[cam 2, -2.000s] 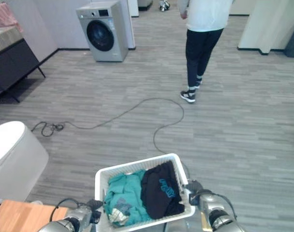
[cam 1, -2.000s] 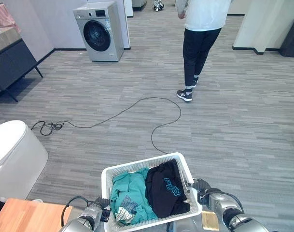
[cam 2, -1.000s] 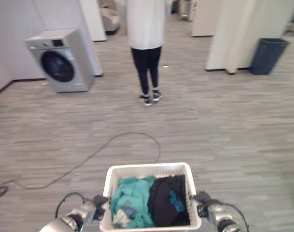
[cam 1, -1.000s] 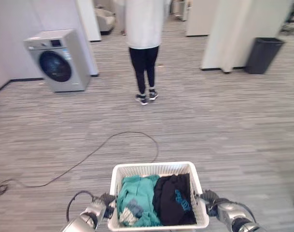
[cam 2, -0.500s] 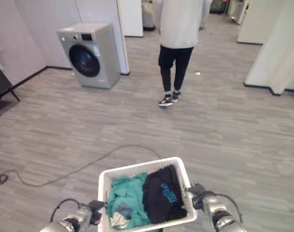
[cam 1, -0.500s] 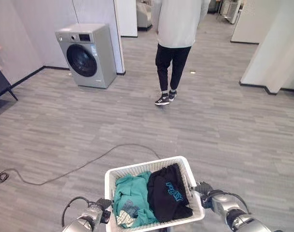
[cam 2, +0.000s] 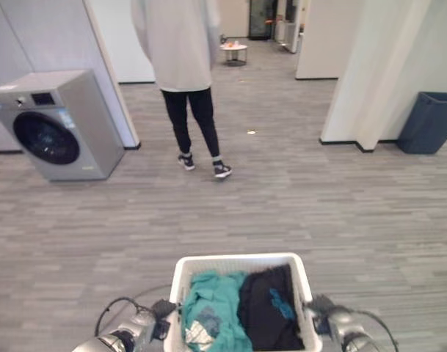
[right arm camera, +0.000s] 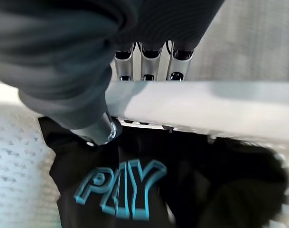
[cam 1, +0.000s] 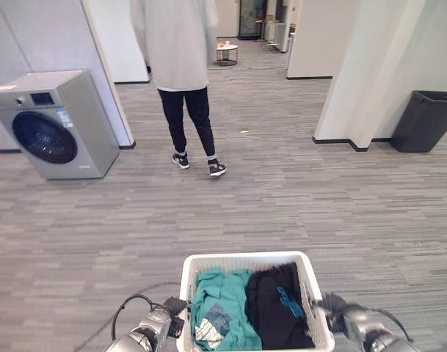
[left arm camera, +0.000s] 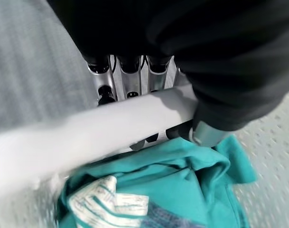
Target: Grab the laundry basket,head to the washer,open it,put in the laundry and shut it.
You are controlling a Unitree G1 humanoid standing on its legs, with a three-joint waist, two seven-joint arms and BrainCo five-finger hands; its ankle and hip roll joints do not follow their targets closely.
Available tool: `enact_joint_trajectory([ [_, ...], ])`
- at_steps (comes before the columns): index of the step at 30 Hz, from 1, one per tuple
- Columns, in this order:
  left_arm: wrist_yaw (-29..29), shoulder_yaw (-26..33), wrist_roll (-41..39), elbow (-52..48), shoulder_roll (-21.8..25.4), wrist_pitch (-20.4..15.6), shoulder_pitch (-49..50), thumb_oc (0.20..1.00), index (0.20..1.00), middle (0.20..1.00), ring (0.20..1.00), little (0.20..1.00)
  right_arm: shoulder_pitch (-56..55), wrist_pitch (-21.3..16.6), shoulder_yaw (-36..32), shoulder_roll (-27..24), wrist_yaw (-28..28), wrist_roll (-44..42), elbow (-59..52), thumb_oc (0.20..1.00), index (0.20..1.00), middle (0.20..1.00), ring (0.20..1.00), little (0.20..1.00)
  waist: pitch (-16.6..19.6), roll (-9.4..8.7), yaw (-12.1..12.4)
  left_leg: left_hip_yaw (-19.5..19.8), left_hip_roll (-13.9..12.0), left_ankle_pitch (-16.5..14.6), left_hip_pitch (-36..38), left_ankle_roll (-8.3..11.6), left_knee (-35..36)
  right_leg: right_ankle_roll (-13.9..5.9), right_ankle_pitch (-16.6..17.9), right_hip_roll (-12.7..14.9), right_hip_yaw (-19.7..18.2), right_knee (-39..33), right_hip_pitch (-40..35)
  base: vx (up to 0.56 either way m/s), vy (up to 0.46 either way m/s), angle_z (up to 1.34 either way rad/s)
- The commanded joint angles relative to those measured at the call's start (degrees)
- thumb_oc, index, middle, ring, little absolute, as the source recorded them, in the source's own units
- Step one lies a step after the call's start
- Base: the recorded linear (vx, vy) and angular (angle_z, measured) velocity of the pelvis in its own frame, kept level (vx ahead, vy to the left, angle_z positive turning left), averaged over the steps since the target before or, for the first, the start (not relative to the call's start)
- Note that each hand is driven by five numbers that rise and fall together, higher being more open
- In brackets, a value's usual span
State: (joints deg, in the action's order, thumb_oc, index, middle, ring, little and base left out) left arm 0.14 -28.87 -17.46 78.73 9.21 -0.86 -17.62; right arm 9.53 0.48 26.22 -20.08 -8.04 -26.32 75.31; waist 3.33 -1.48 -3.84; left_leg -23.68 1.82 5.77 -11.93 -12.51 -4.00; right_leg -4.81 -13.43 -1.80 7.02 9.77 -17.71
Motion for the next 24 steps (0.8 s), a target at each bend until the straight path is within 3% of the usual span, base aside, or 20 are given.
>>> enact_joint_trajectory([
  [1, -2.79, 4.51, -3.43, -3.26, -0.43, -1.39, -3.71, 0.2, 0.2, 0.2, 0.2, 0.2, 3.43, -0.06, -1.12, 5.06, -5.79, 2.53, -4.86, 0.2, 0.2, 0.2, 0.2, 0.2, -4.85, 0.07, 3.57, 0.65, -1.81, -0.14, 0.96, 10.65, -0.92, -3.51, 18.85, 11.07, -0.59, 11.67, 13.21, 0.72, 0.559, 0.1],
  [2, -2.78, 4.58, -3.6, -3.0, -0.47, -1.18, -3.68, 0.2, 0.2, 0.2, 0.2, 0.2, 3.31, -0.05, -1.25, 5.11, -5.82, 2.92, -4.85, 0.2, 0.2, 0.2, 0.2, 0.2, -5.26, 0.08, 3.29, 1.36, -0.45, -1.81, 3.18, 10.13, -0.53, -3.94, 20.52, 13.09, 0.74, 17.75, 14.22, 0.64, 0.565, 0.64],
  [3, -2.56, 5.53, -4.29, -2.26, -0.39, -0.42, -3.98, 0.2, 0.2, 0.2, 0.2, 0.2, 3.5, 0.16, -1.2, 5.29, -5.74, 2.99, -5.1, 0.2, 0.2, 0.2, 0.2, 0.2, -6.42, 2.11, 2.51, 1.68, -0.81, -2.42, 6.69, 9.01, 1.14, -3.06, 22.25, 10.63, 1.47, 25.27, 19.82, 0.92, 0.534, 0.75],
  [4, -2.66, 6.52, -4.81, -1.5, -0.29, -0.05, -5.31, 0.2, 0.2, 0.2, 0.2, 0.2, 3.68, 0.45, -1.15, 6.13, -6.21, 1.76, -4.69, 0.2, 0.2, 0.2, 0.2, 0.2, -7.38, 2.34, 1.03, 3.73, 0.91, -4.79, 13.43, 10.36, 3.47, -1.78, 16.32, 9.86, 10.53, 12.86, 27.32, 0.92, 0.384, 0.95],
  [5, -2.73, 6.56, -4.64, -1.3, -0.43, 0.03, -5.48, 0.2, 0.2, 0.2, 0.2, 0.2, 3.95, 0.4, -1.22, 6.11, -6.08, 1.68, -4.29, 0.2, 0.2, 0.2, 0.2, 0.2, -7.48, 2.07, 0.55, 5.19, 1.39, -5.67, 14.57, 10.96, 3.26, -1.77, 16.15, 8.24, 10.27, 7.01, 28.59, 1.02, 0.152, 0.54],
  [6, -2.95, 6.43, -4.09, -1.26, -0.7, -0.19, -6.1, 0.2, 0.2, 0.2, 0.2, 0.2, 4.61, 0.22, -1.32, 6.18, -5.55, 0.88, -4.4, 0.2, 0.2, 0.2, 0.2, 0.2, -7.86, 0.94, -0.41, 7.27, 2.68, -7.0, 17.03, 11.97, 2.56, -3.09, 19.12, 6.89, 9.59, -3.61, 30.84, 0.83, -0.035, 0.81],
  [7, -3.16, 6.62, -3.69, -1.22, -0.72, -0.36, -6.42, 0.2, 0.2, 0.2, 0.2, 0.2, 4.93, 0.29, -1.62, 6.19, -5.22, 0.13, -4.63, 0.2, 0.2, 0.2, 0.2, 0.2, -7.96, 0.74, -0.95, 8.67, 2.66, -9.34, 19.5, 13.03, 1.93, -4.89, 22.04, 7.89, 10.01, -10.53, 32.81, 0.63, -0.031, 1.07],
  [11, -3.03, 7.16, -2.9, -0.72, -0.65, -0.48, -6.13, 0.2, 0.2, 0.2, 0.2, 0.2, 4.47, 0.63, -1.94, 5.88, -4.99, -0.07, -5.08, 0.2, 0.2, 0.2, 0.2, 0.2, -7.34, 0.38, -2.64, 11.44, 2.78, -10.28, 22.61, 13.35, 1.15, -5.23, 25.05, 8.85, 7.94, -10.24, 35.6, 0.48, -0.043, 1.24],
  [14, -3.53, 7.14, -2.78, -0.42, -1.3, -0.21, -4.94, 0.2, 0.2, 0.2, 0.2, 0.2, 2.96, 1.18, -2.77, 5.27, -5.25, -1.57, -5.78, 0.2, 0.2, 0.2, 0.2, 0.2, -5.34, 0.13, -3.32, 13.52, 2.49, -11.64, 25.6, 14.34, -1.58, -4.06, 26.18, 7.93, 7.62, -8.34, 32.78, 0.49, -0.116, 1.4],
  [15, -3.51, 6.86, -2.82, -0.47, -1.65, -0.19, -4.59, 0.2, 0.2, 0.2, 0.2, 0.2, 2.57, 1.16, -2.96, 4.85, -5.26, -1.72, -5.92, 0.2, 0.2, 0.2, 0.2, 0.2, -4.67, 0.31, -3.74, 13.6, 1.42, -9.34, 24.64, 16.24, -7.0, -3.3, 25.97, 7.16, 8.0, -8.64, 31.14, 0.51, -0.206, 0.35],
  [16, -3.4, 6.47, -2.91, -0.45, -1.98, -0.1, -4.6, 0.2, 0.2, 0.2, 0.2, 0.2, 2.52, 1.07, -2.93, 4.41, -5.01, -1.99, -5.97, 0.2, 0.2, 0.2, 0.2, 0.2, -4.47, 0.22, -4.03, 14.41, 0.0, -4.68, 21.84, 18.5, -14.86, -1.97, 25.24, 6.37, 7.87, -8.46, 29.62, 0.5, -0.268, 0.19],
  [17, -3.29, 5.99, -3.22, -0.58, -2.22, 0.11, -4.61, 0.2, 0.2, 0.2, 0.2, 0.2, 2.8, 0.8, -2.84, 4.07, -4.67, -2.22, -6.09, 0.2, 0.2, 0.2, 0.2, 0.2, -4.39, 0.18, -4.41, 14.37, -3.06, 1.61, 19.16, 21.37, -22.32, -0.52, 23.93, 5.81, 8.83, -8.32, 27.69, 0.56, -0.413, 0.28],
  [18, -3.08, 5.44, -4.06, -1.24, -2.13, 0.36, -4.75, 0.2, 0.2, 0.2, 0.2, 0.2, 3.42, 0.63, -2.29, 3.75, -3.86, -2.75, -6.62, 0.2, 0.2, 0.2, 0.2, 0.2, -5.13, -1.73, -3.76, 9.21, -9.25, 6.51, 13.64, 21.96, -34.71, 2.21, 21.35, 5.72, 10.03, -9.49, 23.37, 0.41, -0.328, 0.48],
  [21, -2.75, 5.5, -4.37, -1.22, -2.1, 0.35, -5.22, 0.2, 0.2, 0.2, 0.2, 0.2, 4.33, 0.52, -1.53, 3.46, -3.74, -2.97, -6.4, 0.2, 0.2, 0.2, 0.2, 0.2, -6.02, -1.81, -2.26, 6.84, -11.6, 5.19, 11.25, 21.47, -39.92, 3.68, 19.4, 4.01, 10.05, -10.05, 21.12, 0.3, -0.229, -0.09],
  [22, -2.29, 5.66, -5.28, -0.76, -2.21, 0.38, -5.79, 0.2, 0.2, 0.2, 0.2, 0.2, 5.09, 0.74, -1.28, 3.3, -2.9, -3.17, -5.47, 0.2, 0.2, 0.2, 0.2, 0.2, -6.48, -2.47, -0.52, 3.32, -12.55, 3.79, 6.31, 20.81, -38.94, 3.68, 18.54, 3.63, 9.79, -11.62, 17.76, 0.36, -0.092, -0.68],
  [24, -2.05, 5.85, -5.51, -1.08, -2.2, 0.12, -6.3, 0.2, 0.2, 0.2, 0.2, 0.2, 5.52, 0.63, -1.58, 3.1, -2.76, -3.48, -5.78, 0.2, 0.2, 0.2, 0.2, 0.2, -6.34, -2.58, 0.46, 0.29, -10.81, 1.4, 3.23, 19.04, -27.45, 2.21, 18.38, 4.04, 10.62, -12.76, 15.74, 0.45, -0.026, -0.31],
])
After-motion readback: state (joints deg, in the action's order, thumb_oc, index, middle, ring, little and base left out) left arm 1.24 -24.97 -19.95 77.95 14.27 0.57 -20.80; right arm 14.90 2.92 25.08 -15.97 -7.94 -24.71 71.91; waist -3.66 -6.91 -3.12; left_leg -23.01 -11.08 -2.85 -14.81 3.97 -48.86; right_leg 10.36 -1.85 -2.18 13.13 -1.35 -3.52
